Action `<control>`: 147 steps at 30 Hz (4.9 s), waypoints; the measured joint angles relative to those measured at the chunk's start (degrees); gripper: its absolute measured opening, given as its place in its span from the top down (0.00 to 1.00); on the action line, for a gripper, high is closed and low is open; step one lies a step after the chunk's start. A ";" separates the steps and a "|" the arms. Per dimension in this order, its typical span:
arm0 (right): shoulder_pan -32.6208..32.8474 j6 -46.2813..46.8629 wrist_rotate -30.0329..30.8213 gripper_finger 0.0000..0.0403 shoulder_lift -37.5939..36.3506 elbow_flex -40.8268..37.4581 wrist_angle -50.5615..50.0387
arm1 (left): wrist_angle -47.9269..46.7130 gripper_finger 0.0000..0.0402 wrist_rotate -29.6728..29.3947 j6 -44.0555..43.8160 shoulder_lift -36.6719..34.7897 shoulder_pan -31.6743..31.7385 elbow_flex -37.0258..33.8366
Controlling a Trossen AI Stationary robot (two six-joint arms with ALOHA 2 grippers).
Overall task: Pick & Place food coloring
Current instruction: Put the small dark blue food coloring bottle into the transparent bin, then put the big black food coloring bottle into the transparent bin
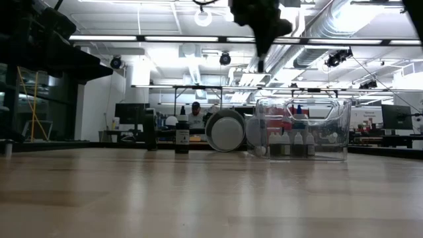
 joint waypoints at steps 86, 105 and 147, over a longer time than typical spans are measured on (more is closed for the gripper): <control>1.34 24.63 -5.04 0.62 -6.07 -47.84 40.81 | 0.09 0.31 -0.02 -0.01 0.00 0.01 0.00; 1.90 9.46 -2.01 0.60 -10.43 -25.12 28.64 | 0.09 0.31 -0.04 -0.01 -0.02 -0.01 0.00; -1.56 -27.49 4.05 0.57 16.19 12.36 23.29 | 0.09 0.31 -0.04 0.01 0.00 -0.01 0.00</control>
